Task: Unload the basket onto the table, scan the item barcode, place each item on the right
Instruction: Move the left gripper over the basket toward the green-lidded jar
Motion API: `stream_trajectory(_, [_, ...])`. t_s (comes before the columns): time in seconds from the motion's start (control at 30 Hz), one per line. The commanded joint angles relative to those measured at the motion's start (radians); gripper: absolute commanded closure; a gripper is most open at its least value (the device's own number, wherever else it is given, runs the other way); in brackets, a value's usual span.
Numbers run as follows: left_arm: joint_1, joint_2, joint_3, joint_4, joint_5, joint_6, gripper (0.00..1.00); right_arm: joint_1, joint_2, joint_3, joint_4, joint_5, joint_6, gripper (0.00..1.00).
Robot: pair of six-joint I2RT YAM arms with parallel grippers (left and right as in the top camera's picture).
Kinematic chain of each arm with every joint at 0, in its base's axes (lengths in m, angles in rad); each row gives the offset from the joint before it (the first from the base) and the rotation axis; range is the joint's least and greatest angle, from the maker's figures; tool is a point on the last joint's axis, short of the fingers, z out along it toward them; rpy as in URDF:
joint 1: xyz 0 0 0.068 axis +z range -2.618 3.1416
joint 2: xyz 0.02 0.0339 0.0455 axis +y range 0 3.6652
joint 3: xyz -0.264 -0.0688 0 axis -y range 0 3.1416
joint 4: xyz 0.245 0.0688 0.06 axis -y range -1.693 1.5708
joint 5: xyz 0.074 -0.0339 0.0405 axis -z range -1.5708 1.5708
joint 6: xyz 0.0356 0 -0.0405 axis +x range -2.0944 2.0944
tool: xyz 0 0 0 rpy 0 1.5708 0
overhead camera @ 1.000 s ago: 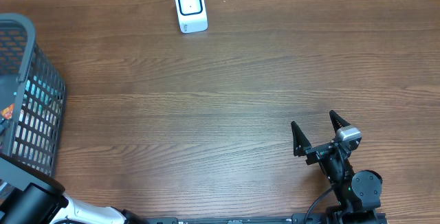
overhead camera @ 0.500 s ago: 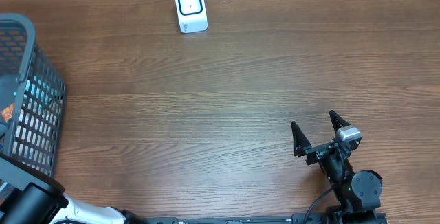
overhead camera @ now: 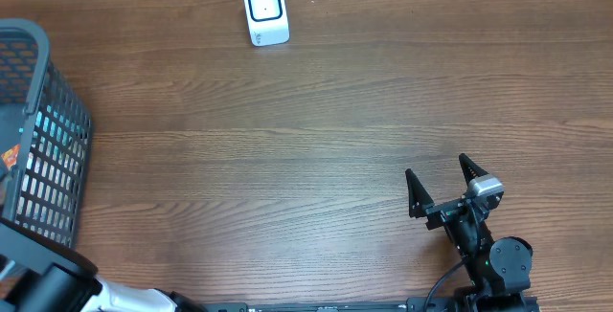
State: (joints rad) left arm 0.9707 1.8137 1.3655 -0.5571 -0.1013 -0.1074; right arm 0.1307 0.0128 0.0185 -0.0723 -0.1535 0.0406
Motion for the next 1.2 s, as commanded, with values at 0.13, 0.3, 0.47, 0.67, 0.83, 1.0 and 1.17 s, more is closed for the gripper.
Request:
stream_trajectory(0.13, [0.001,-0.226,0.087,0.009,0.081,-0.128,0.41,-0.005,-0.010,-0.010,0.005,-0.005,-0.005,0.00])
stream_trajectory(0.3, [-0.031,-0.336,0.108,0.034,0.098,-0.152,0.40,-0.005,-0.010,-0.010,0.004,-0.005,-0.005,0.00])
stream_trajectory(0.47, [-0.124,-0.421,0.192,0.031,0.099,-0.129,0.41,-0.005,-0.010,-0.010,0.005,-0.005,-0.005,0.00])
stream_trajectory(0.67, [-0.261,-0.449,0.317,-0.045,0.020,-0.098,0.30,-0.005,-0.010,-0.010,0.004,-0.005,-0.005,0.00])
stream_trajectory(0.83, [-0.257,-0.420,0.321,-0.164,0.016,-0.069,0.10,-0.005,-0.010,-0.010,0.004,-0.005,-0.005,0.00])
stream_trajectory(1.0, [-0.219,-0.330,0.318,-0.241,0.009,-0.068,0.07,-0.005,-0.010,-0.010,0.004,-0.005,-0.005,0.00])
stream_trajectory(1.17, [-0.149,-0.210,0.318,-0.311,-0.016,-0.080,0.06,-0.005,-0.010,-0.010,0.004,-0.005,-0.005,0.00])
